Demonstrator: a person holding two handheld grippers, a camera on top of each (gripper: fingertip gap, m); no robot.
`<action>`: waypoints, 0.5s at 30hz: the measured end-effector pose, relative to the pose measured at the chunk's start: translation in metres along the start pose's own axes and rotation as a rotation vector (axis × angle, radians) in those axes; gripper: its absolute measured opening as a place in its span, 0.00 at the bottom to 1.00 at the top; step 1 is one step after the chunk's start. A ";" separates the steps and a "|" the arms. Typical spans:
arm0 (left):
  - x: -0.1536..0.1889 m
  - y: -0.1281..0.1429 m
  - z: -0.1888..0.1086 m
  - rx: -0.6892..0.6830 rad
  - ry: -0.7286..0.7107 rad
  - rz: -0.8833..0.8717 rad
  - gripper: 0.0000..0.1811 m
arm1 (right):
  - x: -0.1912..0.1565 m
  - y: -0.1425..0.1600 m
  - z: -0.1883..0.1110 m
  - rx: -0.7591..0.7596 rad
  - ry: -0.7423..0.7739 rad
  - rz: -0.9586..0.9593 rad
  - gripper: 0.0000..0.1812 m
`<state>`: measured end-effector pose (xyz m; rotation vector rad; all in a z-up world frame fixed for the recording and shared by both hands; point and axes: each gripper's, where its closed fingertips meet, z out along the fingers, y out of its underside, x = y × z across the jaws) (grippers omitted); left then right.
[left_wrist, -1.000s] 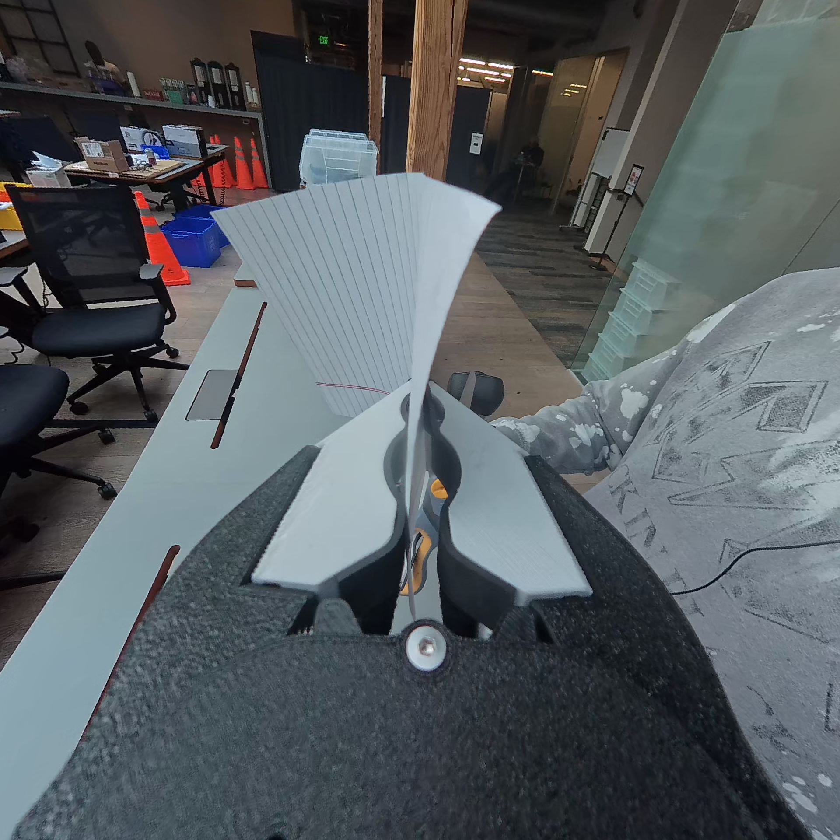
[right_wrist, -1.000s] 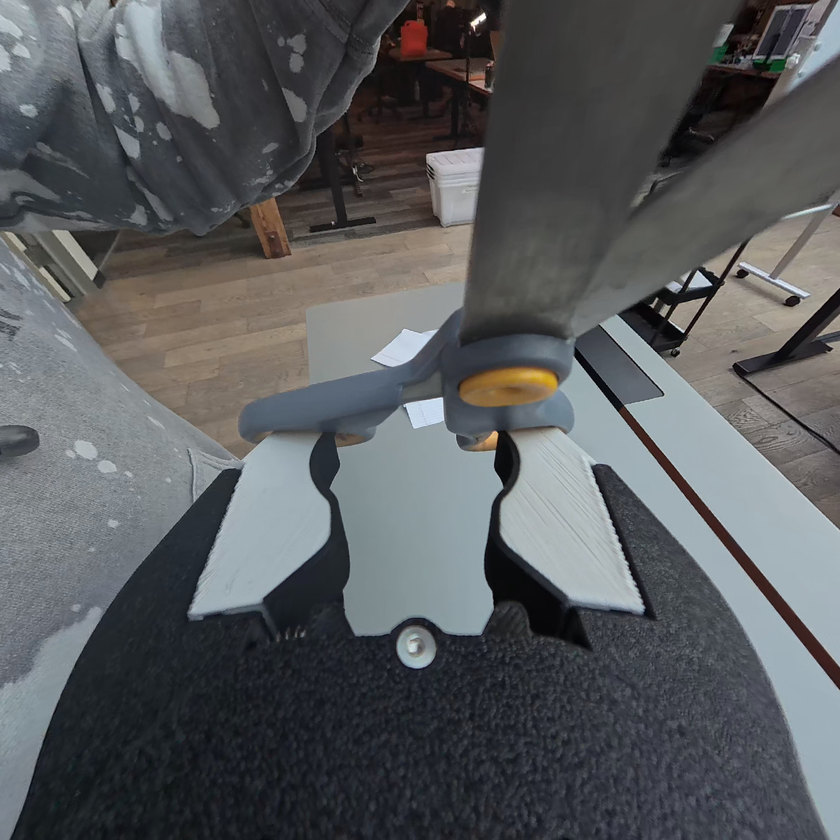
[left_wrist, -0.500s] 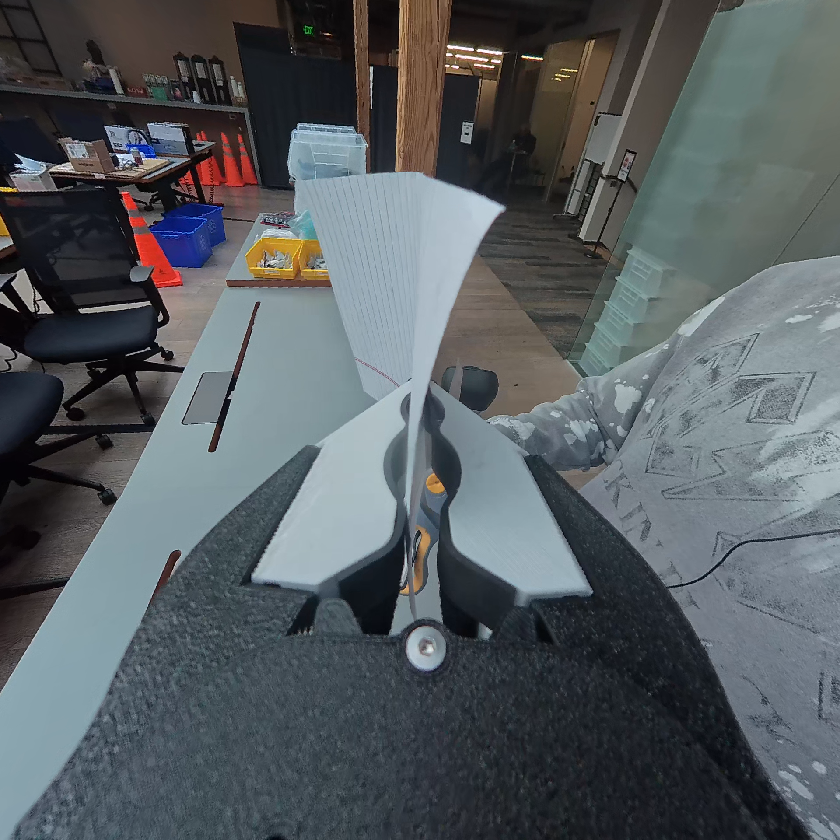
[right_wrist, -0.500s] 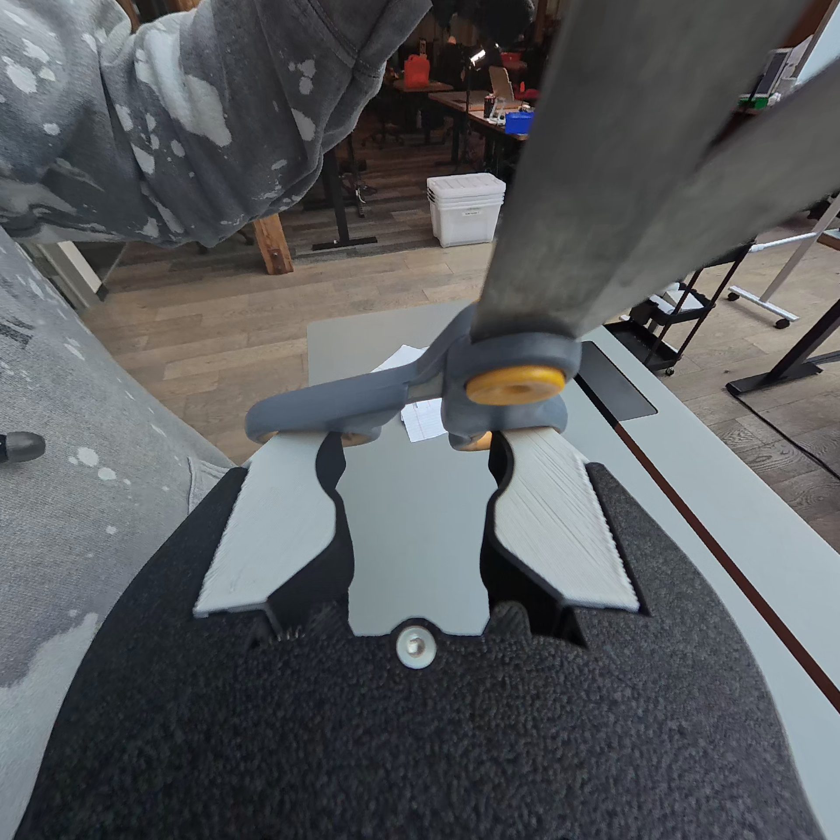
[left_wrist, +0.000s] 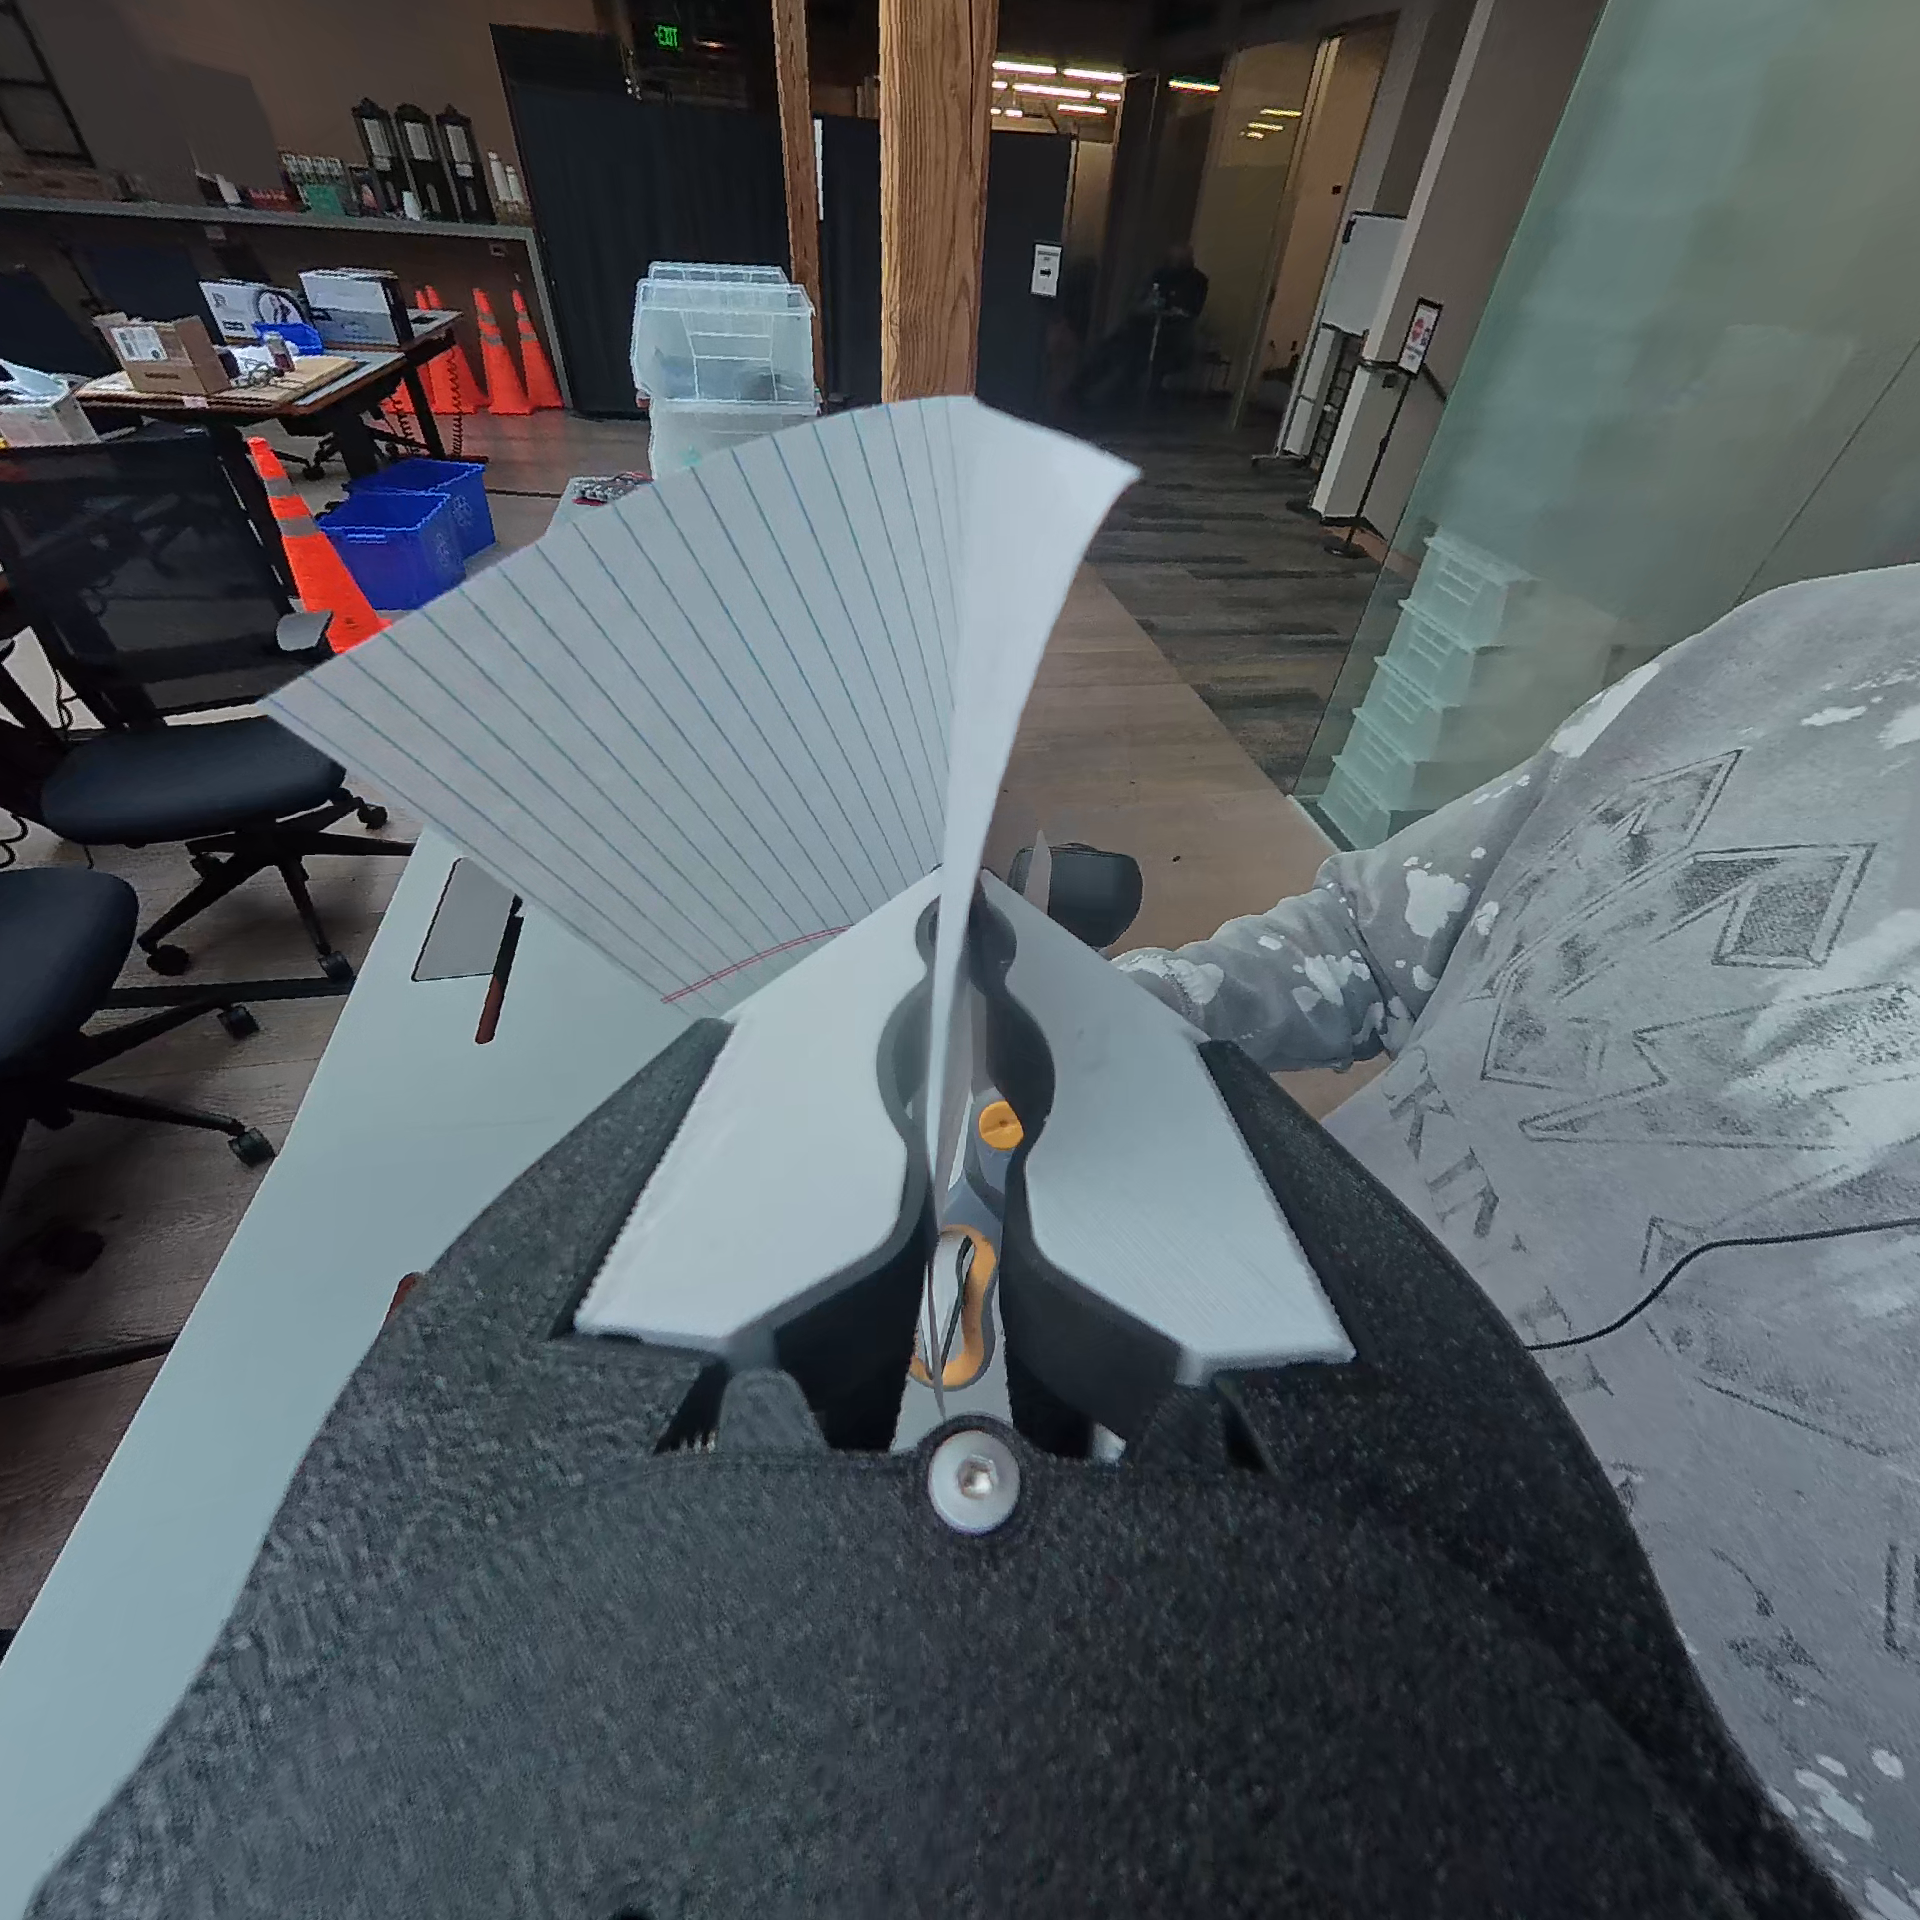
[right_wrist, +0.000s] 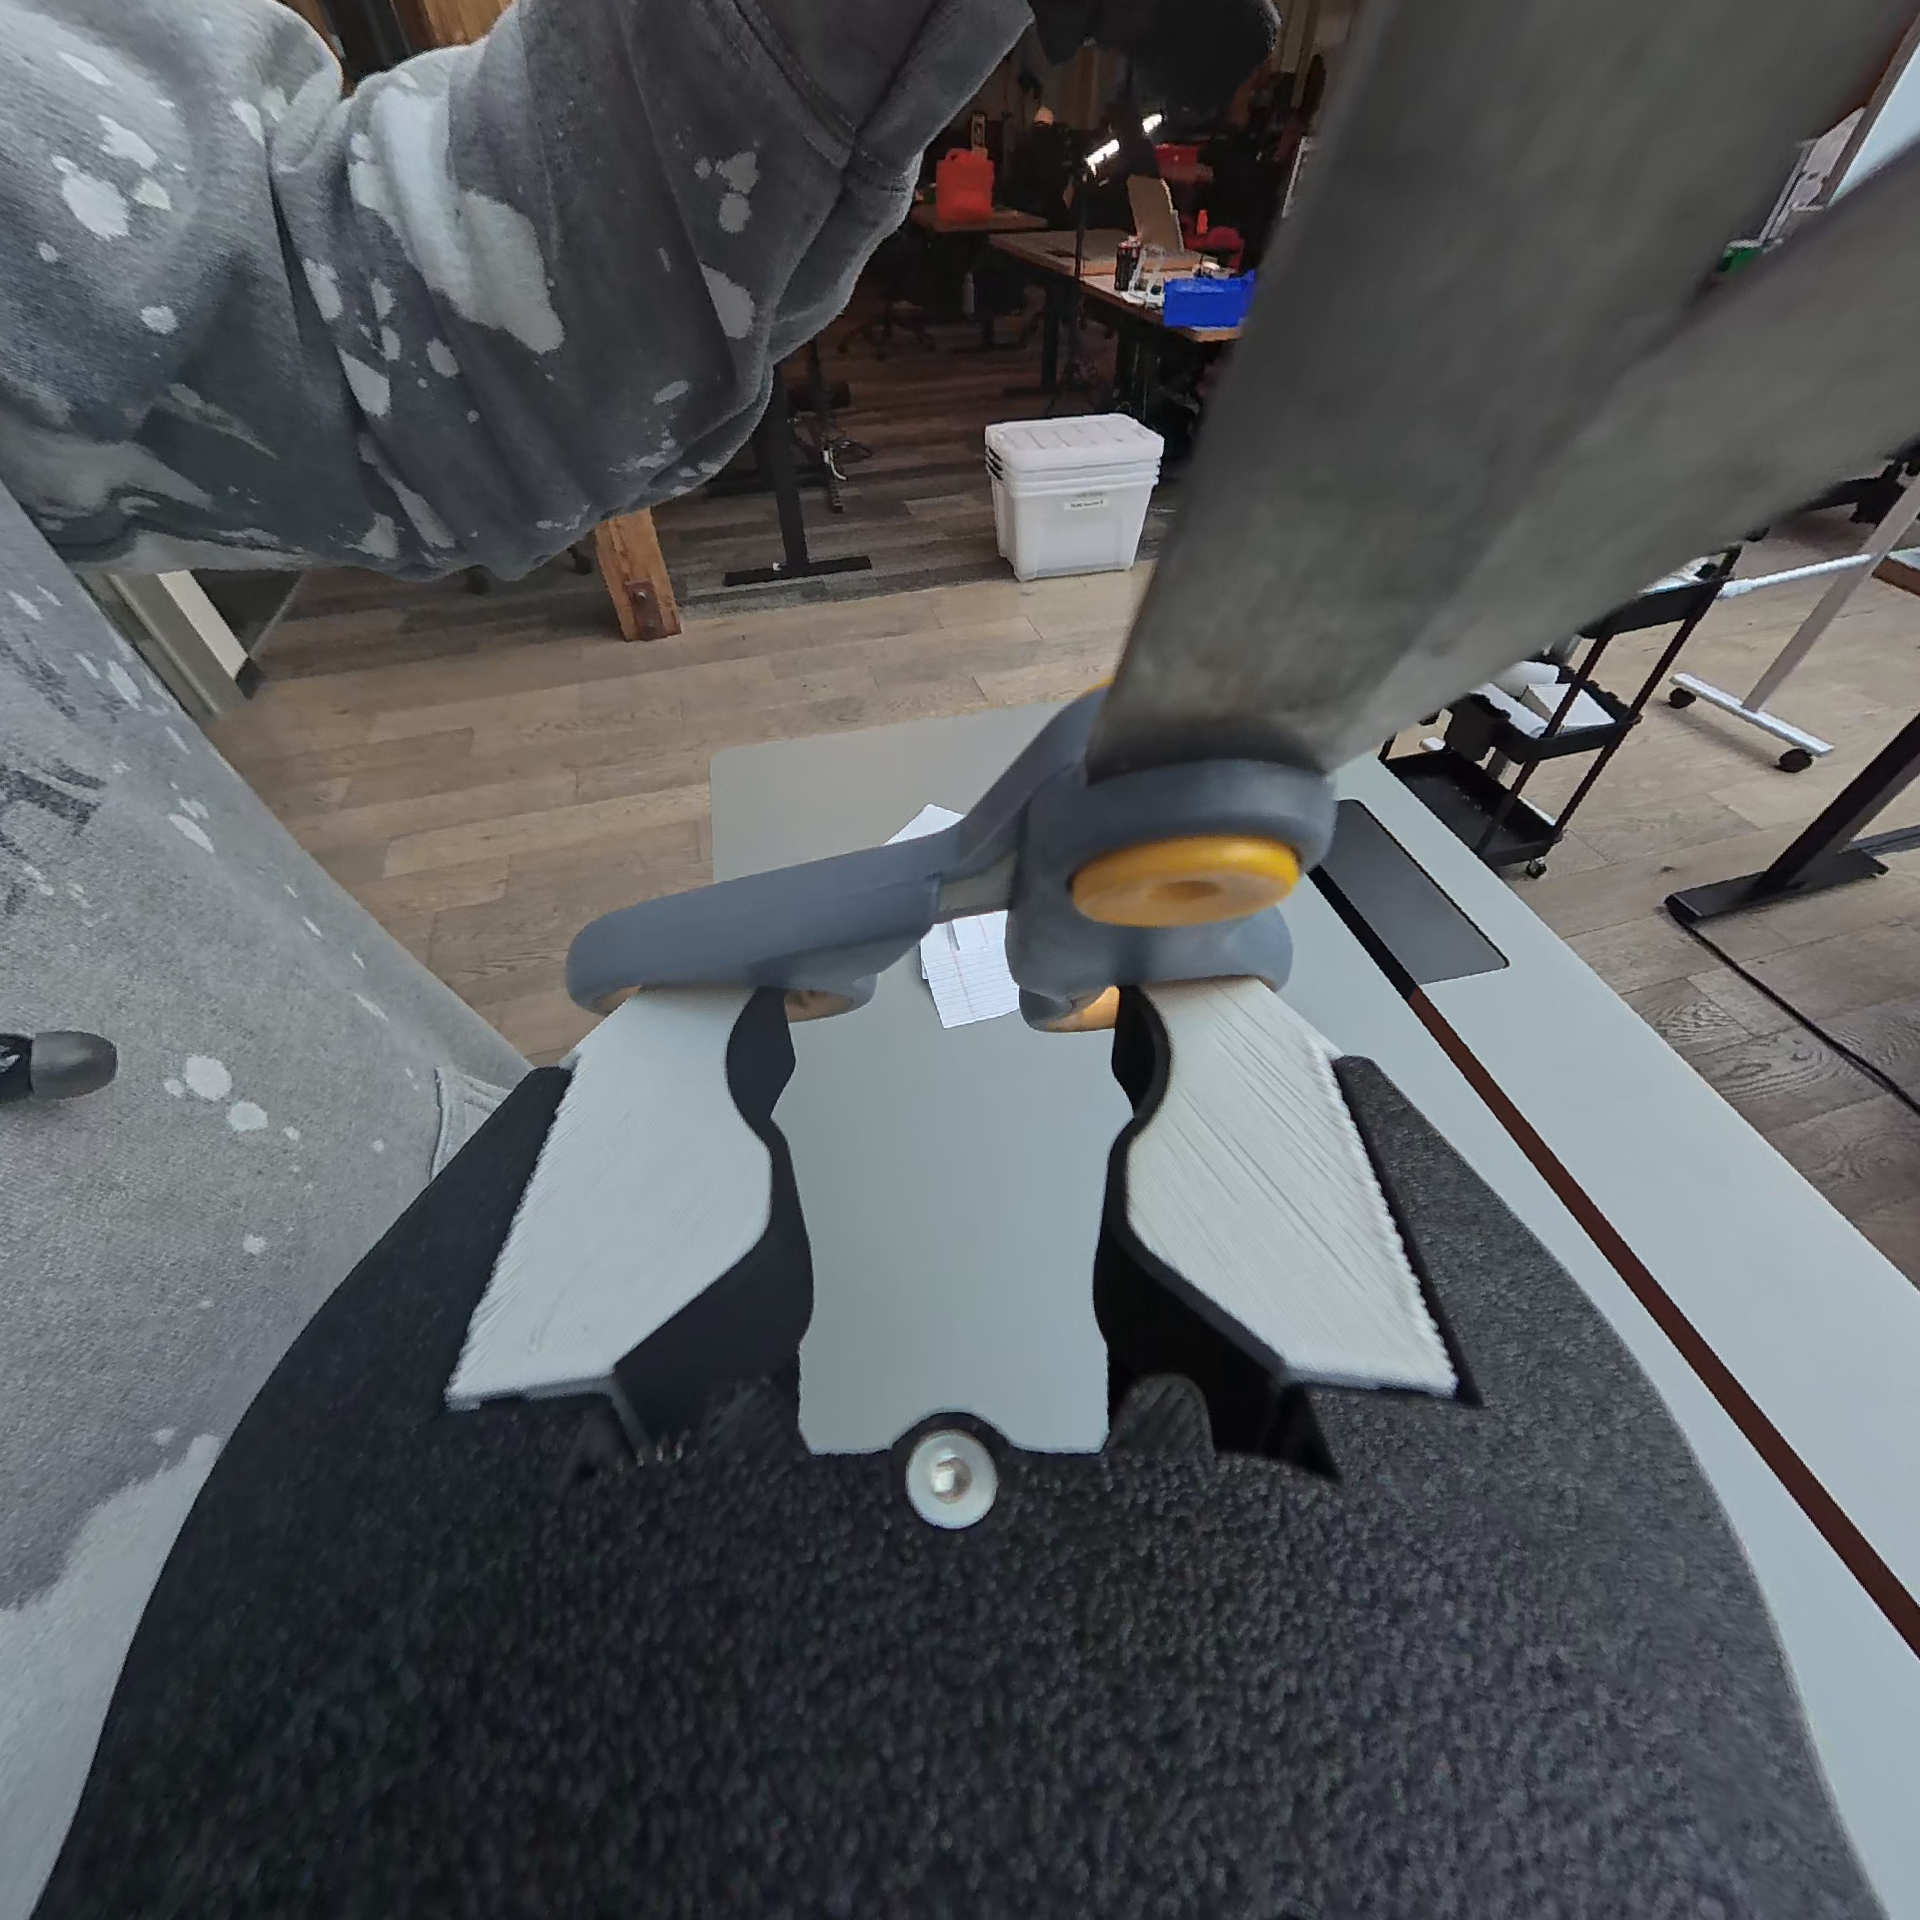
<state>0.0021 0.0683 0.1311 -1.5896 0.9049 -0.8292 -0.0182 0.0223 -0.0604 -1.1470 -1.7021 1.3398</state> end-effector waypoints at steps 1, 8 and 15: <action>0.001 -0.001 0.001 -0.003 0.004 0.004 0.00 | 0.000 0.000 0.000 -0.004 0.000 0.000 0.33; 0.008 -0.002 0.006 -0.028 0.042 0.025 0.00 | -0.003 0.002 0.003 -0.016 -0.020 0.006 0.33; 0.015 -0.006 0.014 -0.094 0.083 0.070 0.00 | -0.014 0.002 0.011 -0.046 -0.070 0.008 0.33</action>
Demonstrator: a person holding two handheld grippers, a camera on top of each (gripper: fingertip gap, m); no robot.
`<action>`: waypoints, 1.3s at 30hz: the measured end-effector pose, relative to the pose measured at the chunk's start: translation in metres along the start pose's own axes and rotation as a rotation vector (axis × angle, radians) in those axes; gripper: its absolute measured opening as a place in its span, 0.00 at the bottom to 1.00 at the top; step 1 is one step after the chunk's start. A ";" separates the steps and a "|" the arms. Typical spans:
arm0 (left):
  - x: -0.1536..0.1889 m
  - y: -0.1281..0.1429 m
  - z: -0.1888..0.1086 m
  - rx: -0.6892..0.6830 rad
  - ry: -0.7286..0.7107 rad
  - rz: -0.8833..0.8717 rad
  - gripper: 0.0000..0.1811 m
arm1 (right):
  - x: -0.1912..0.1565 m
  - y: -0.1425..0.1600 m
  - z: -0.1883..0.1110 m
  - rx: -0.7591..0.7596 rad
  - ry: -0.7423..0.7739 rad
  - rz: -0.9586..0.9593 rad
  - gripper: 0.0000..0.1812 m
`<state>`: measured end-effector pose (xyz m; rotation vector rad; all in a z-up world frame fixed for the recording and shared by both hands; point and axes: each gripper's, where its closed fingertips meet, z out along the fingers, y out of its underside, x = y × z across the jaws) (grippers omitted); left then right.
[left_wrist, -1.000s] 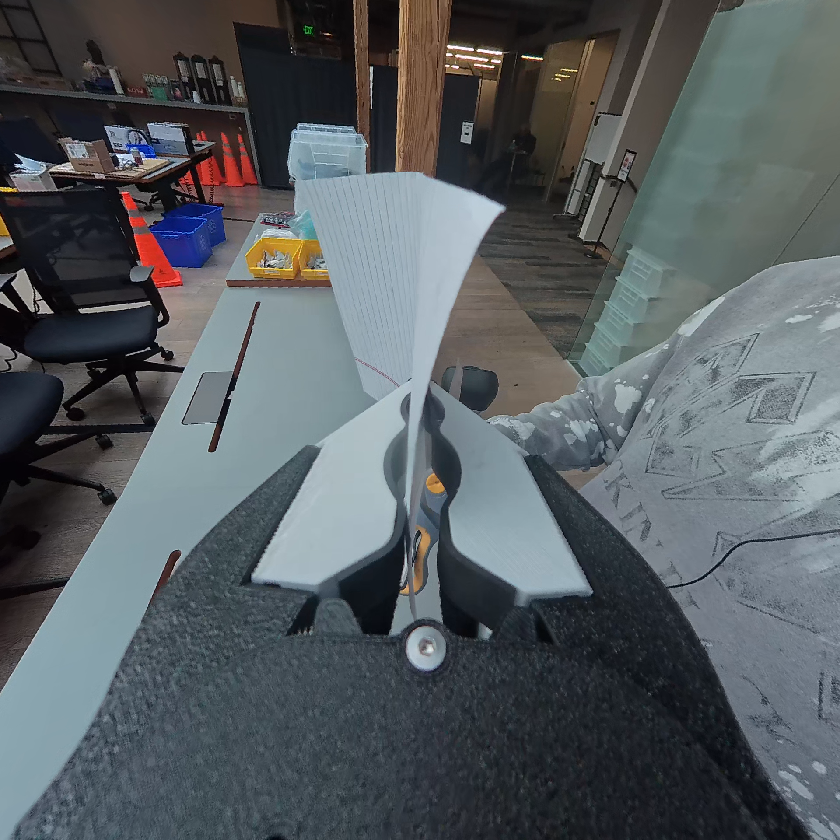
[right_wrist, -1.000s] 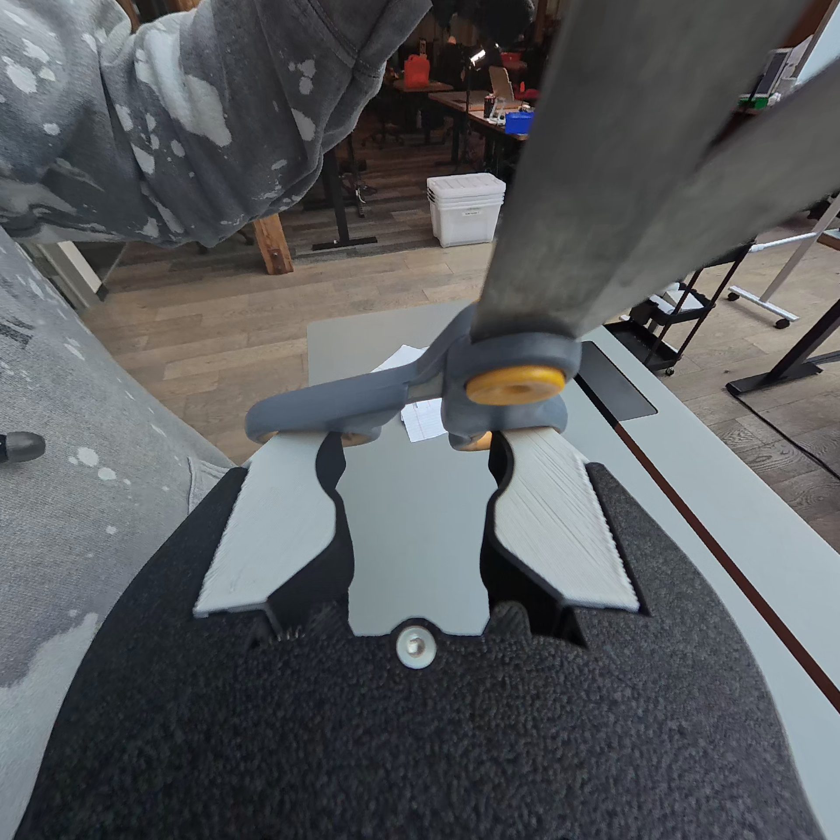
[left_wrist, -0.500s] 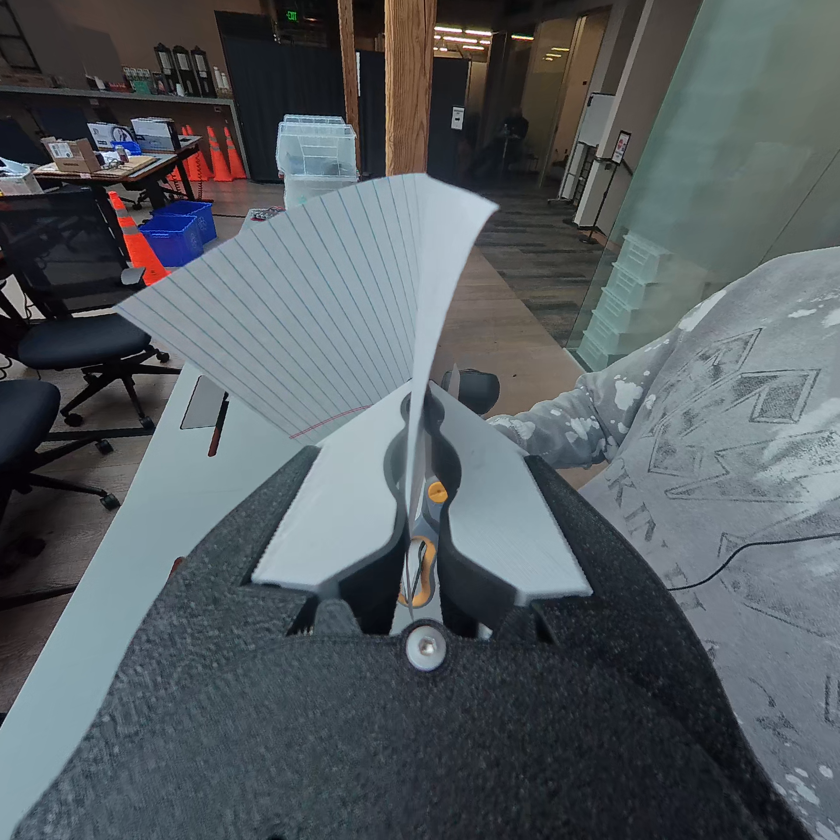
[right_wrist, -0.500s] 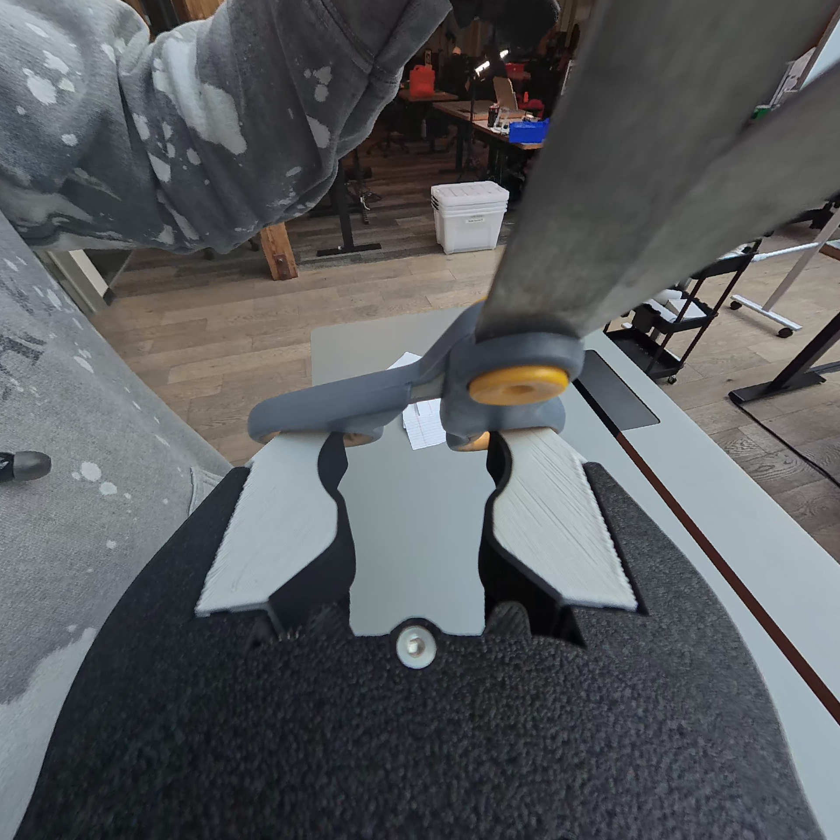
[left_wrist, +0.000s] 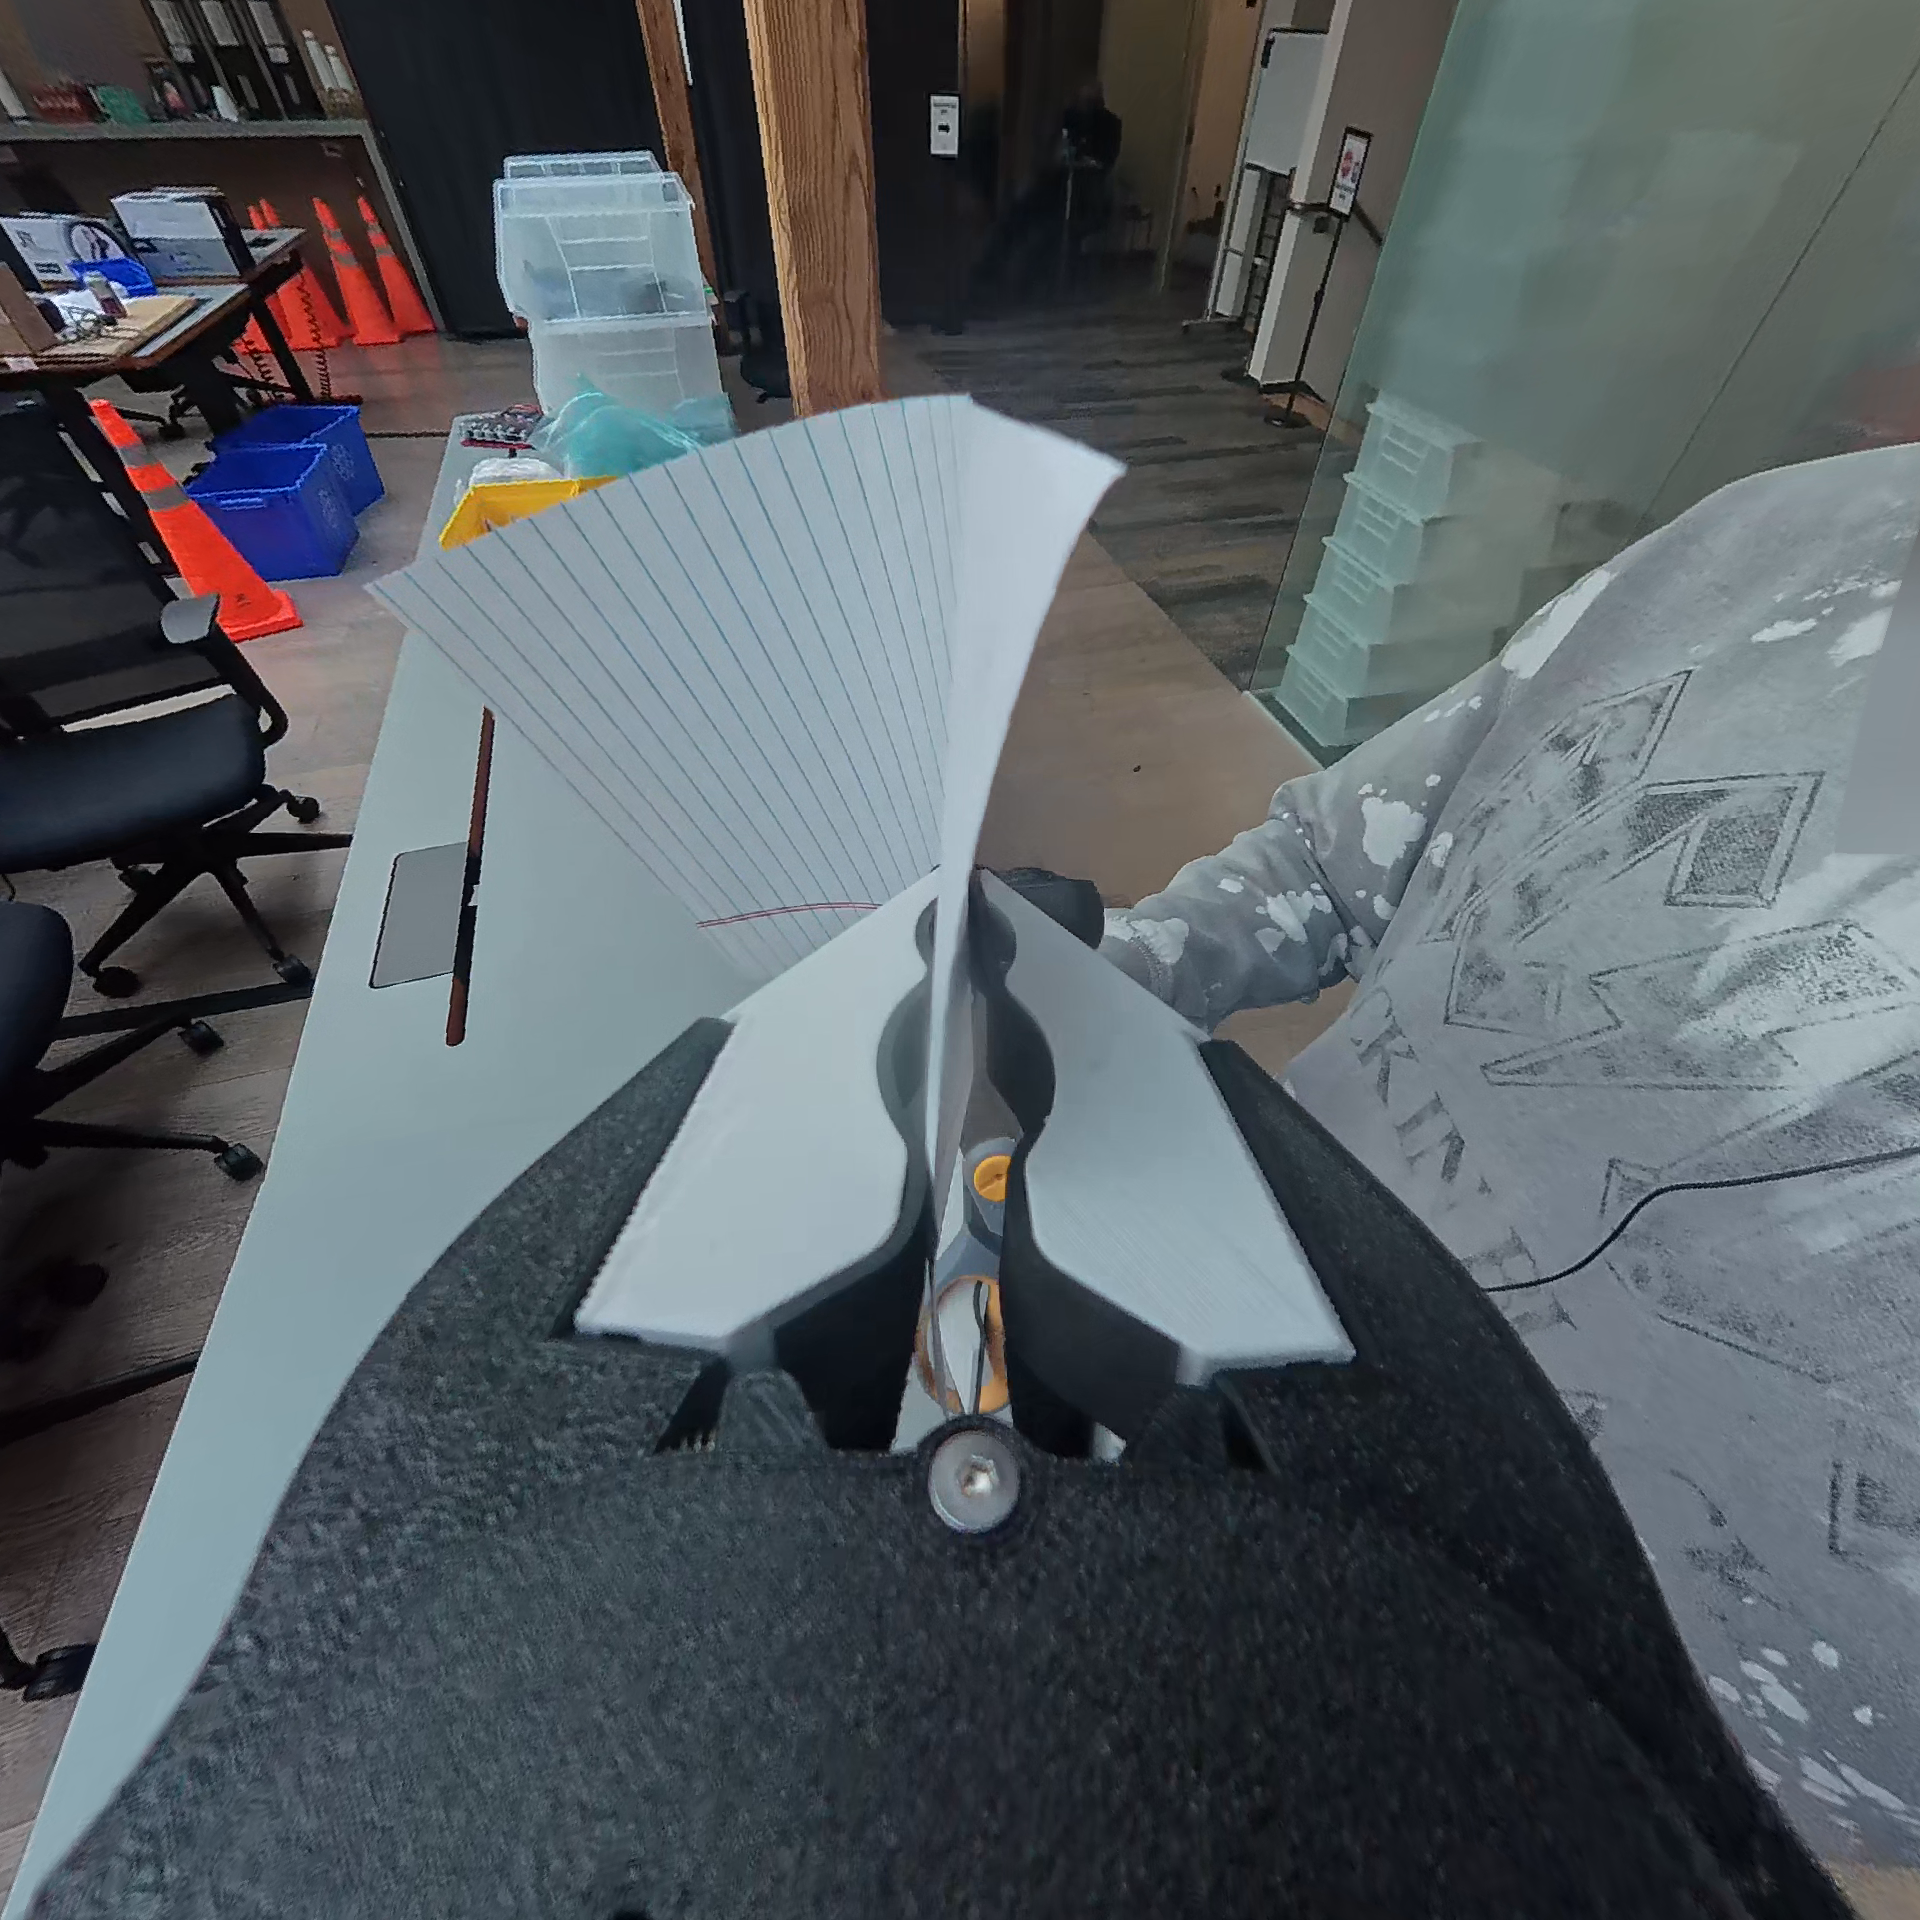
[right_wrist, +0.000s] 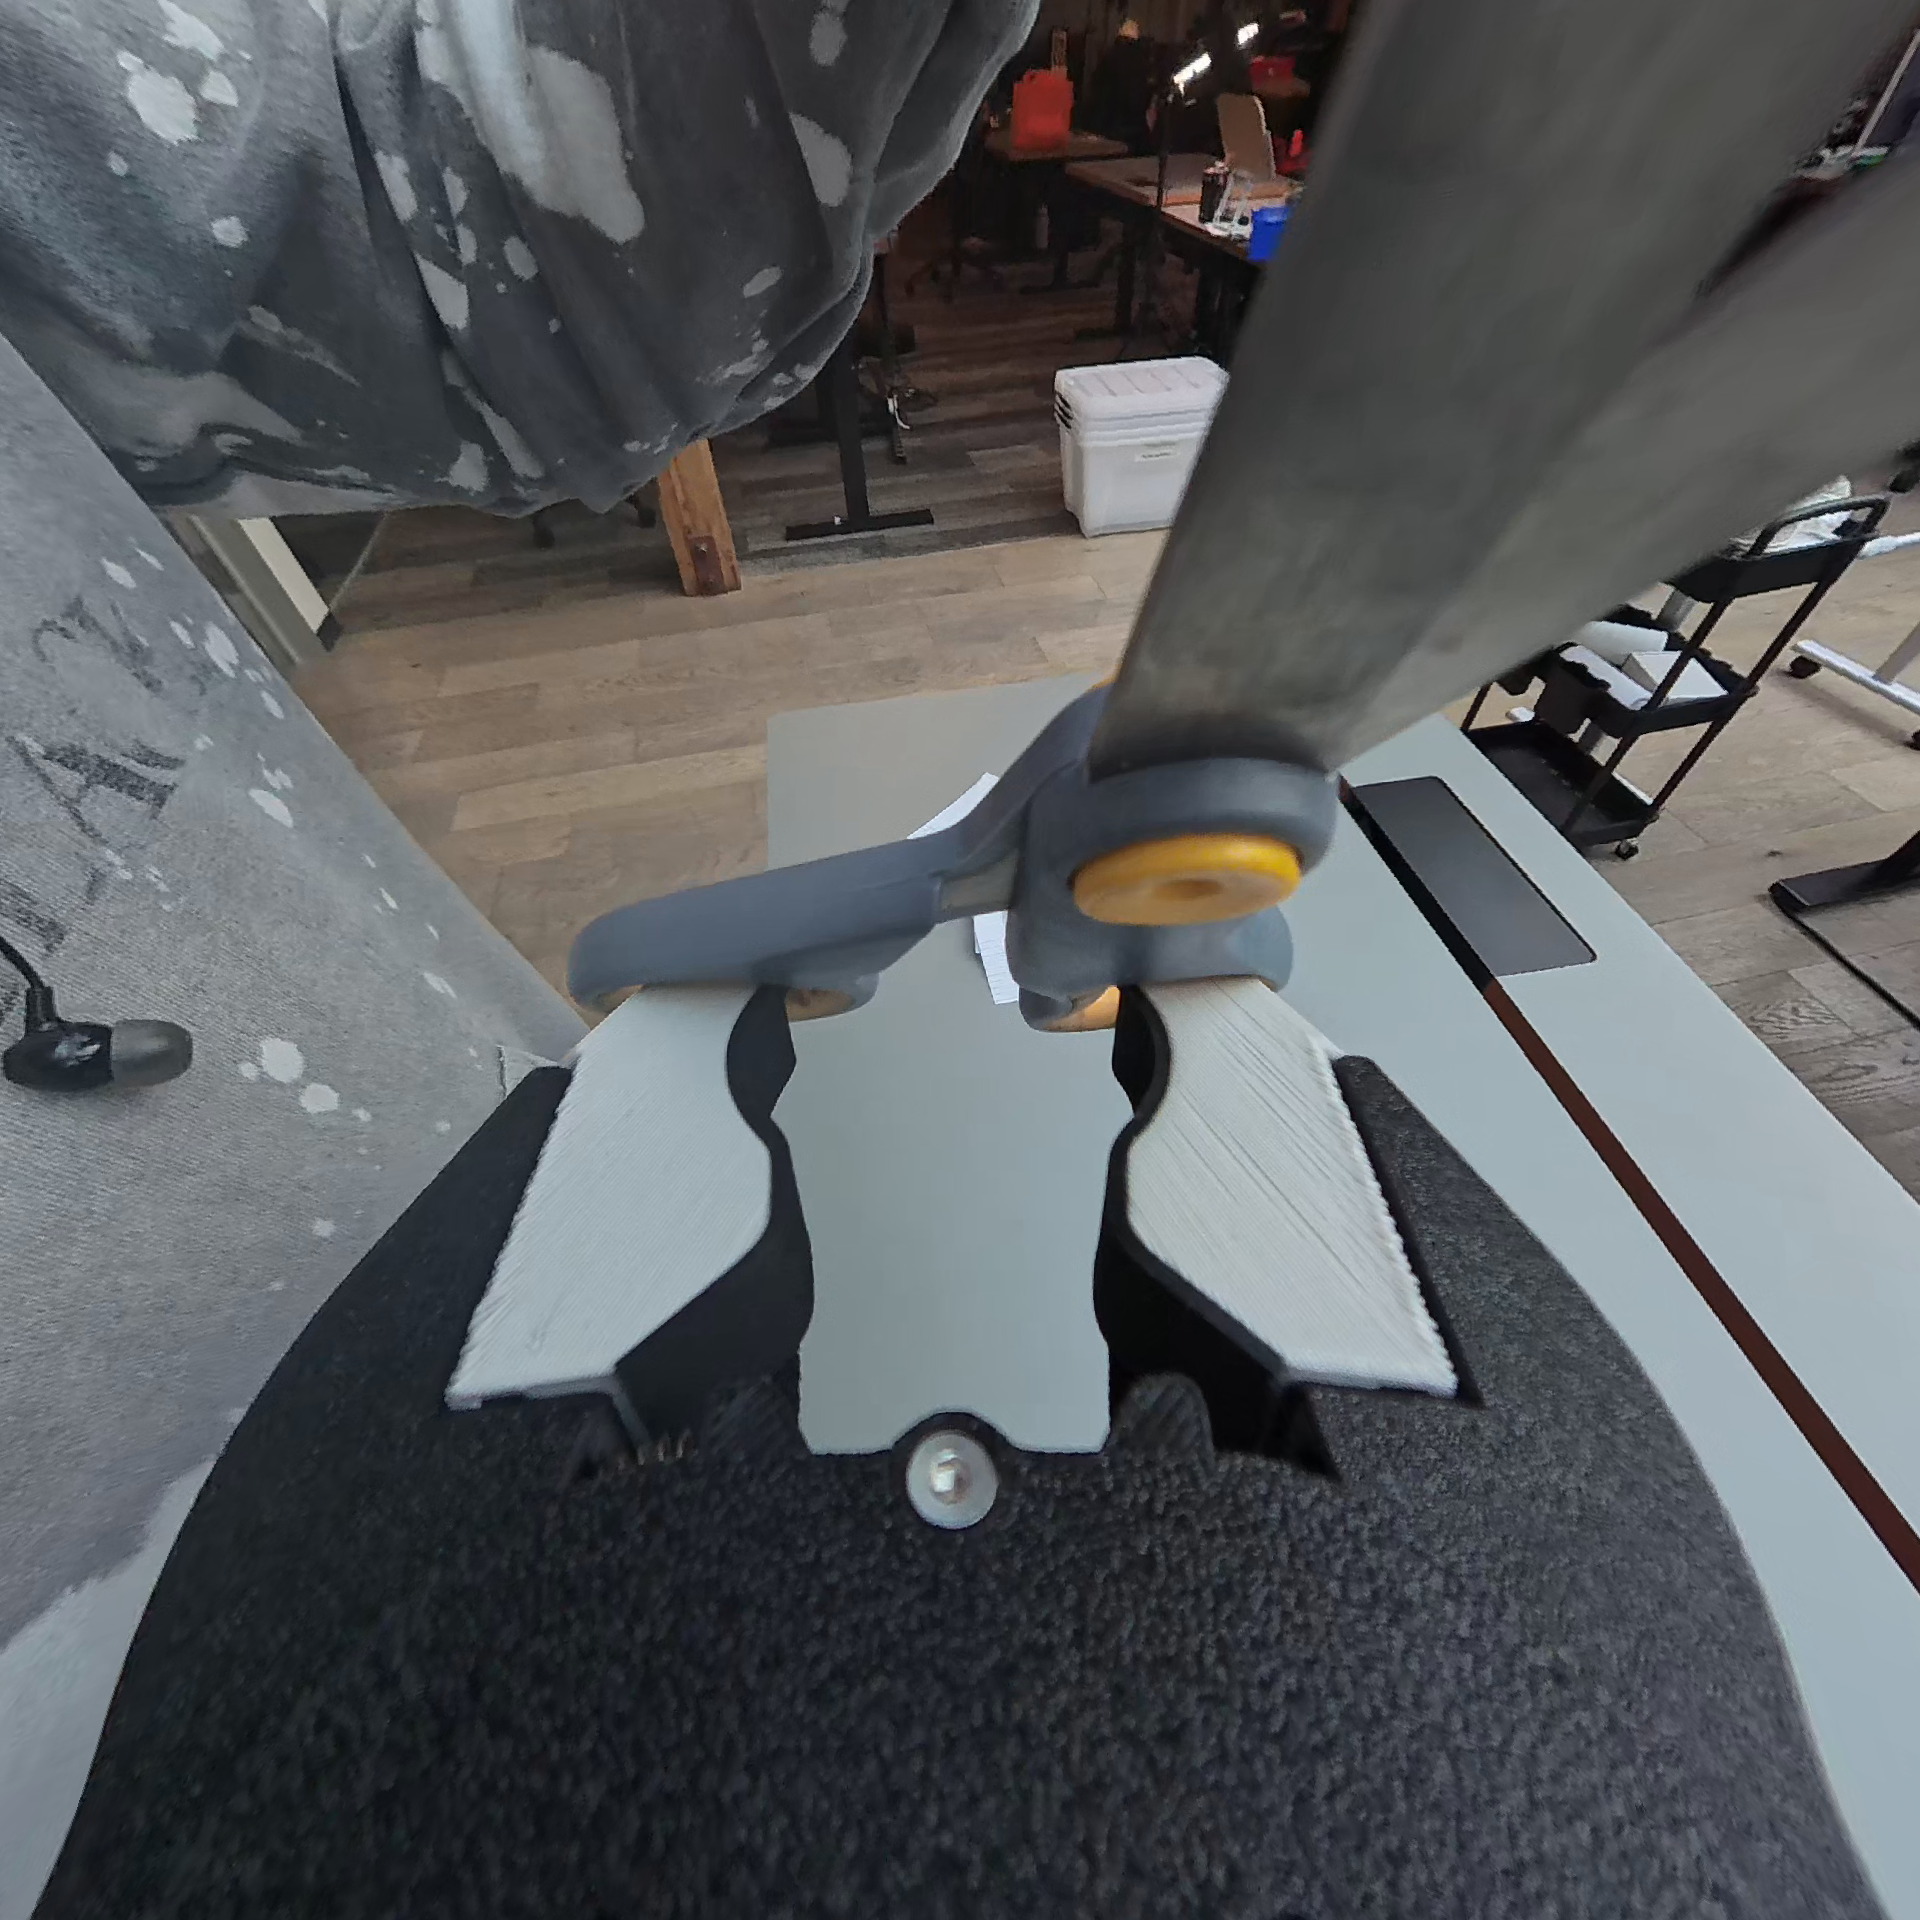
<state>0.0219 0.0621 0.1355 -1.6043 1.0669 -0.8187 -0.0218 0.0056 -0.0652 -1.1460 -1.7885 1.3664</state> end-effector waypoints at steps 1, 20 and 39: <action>0.001 -0.002 0.001 -0.003 0.003 0.004 0.00 | -0.001 0.001 0.001 -0.006 -0.002 0.000 0.33; 0.010 0.004 0.014 -0.051 0.080 -0.002 0.00 | -0.006 0.010 0.003 -0.059 -0.017 0.013 0.33; 0.007 -0.011 0.005 0.046 0.223 -0.125 0.00 | -0.025 0.014 0.018 -0.164 -0.129 -0.064 0.33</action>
